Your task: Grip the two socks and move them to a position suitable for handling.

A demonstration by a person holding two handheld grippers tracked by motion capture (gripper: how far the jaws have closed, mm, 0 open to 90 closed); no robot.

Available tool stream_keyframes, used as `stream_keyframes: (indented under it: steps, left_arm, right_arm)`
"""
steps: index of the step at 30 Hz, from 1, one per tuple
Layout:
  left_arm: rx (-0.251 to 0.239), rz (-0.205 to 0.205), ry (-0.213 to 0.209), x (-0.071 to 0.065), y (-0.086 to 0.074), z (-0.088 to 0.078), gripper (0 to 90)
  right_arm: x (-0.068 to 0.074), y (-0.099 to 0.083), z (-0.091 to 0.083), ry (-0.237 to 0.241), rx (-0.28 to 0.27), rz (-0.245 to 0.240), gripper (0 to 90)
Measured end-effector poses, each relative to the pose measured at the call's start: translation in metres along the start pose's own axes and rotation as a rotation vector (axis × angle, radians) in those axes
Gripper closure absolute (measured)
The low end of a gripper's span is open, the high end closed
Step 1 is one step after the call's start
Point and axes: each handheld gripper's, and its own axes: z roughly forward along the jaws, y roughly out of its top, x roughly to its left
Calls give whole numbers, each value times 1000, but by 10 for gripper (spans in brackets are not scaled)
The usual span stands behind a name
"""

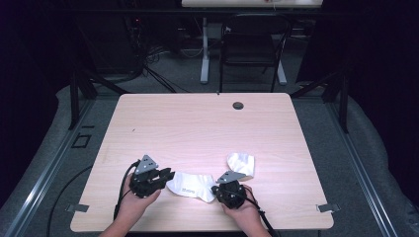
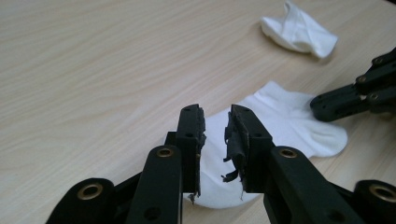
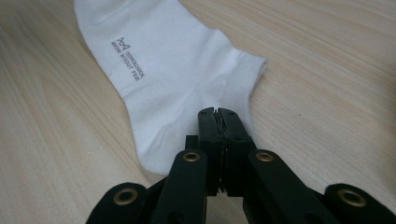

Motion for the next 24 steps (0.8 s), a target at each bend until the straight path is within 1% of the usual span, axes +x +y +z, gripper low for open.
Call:
stream_keyframes:
  steps: [2, 3, 4, 6, 7, 8, 11, 12, 13, 14, 17, 18, 19, 20, 21, 22, 24]
  left_arm:
    - [41, 10, -1, 0, -6, 10, 725]
    - [75, 9, -1, -1, -11, 18, 711]
    - [75, 9, -1, -1, -11, 18, 711]
    - [103, 20, 6, -1, -16, 24, 705]
    - [116, 23, 20, 0, -20, 28, 685]
    - [116, 23, 20, 0, -20, 28, 662]
    - [137, 25, 22, 3, -26, 31, 613]
    - [137, 25, 22, 3, -26, 31, 609]
    - [150, 32, 22, 3, -29, 34, 609]
    - [146, 40, 25, 3, -30, 34, 613]
    - [151, 55, 36, 2, -30, 34, 651]
    - [151, 55, 36, 2, -30, 34, 673]
    - [155, 56, 34, 2, -30, 34, 673]
    - [153, 55, 33, 2, -30, 34, 699]
    - [150, 45, 30, 3, -30, 34, 754]
    - [150, 45, 30, 3, -30, 34, 782]
    - [156, 17, 18, 3, -30, 33, 844]
  right_arm:
    - [0, 0, 0, 0, 2, 0, 888]
    - [0, 0, 0, 0, 4, 0, 886]
    - [0, 0, 0, 0, 4, 0, 886]
    - [0, 0, 0, 0, 0, 3, 885]
    - [0, 0, -1, -2, 5, 6, 885]
    - [0, 0, -1, -2, 5, 6, 885]
    - [-2, -1, -2, 2, 8, 2, 884]
    - [-2, -1, -2, 2, 7, 6, 884]
    - [-2, -1, -3, 4, 12, 3, 883]
    - [-2, -1, -3, 3, 10, 6, 883]
    - [-3, -2, -3, 1, 10, 4, 883]
    - [-3, -2, -4, -2, 15, 4, 883]
    - [-3, -2, -4, -2, 15, 4, 883]
    - [-3, -2, -4, -2, 14, 6, 883]
    - [-3, -2, -4, -1, 9, 6, 883]
    - [-3, -2, -4, -1, 9, 6, 883]
    - [-4, -2, -4, -2, 11, 4, 884]
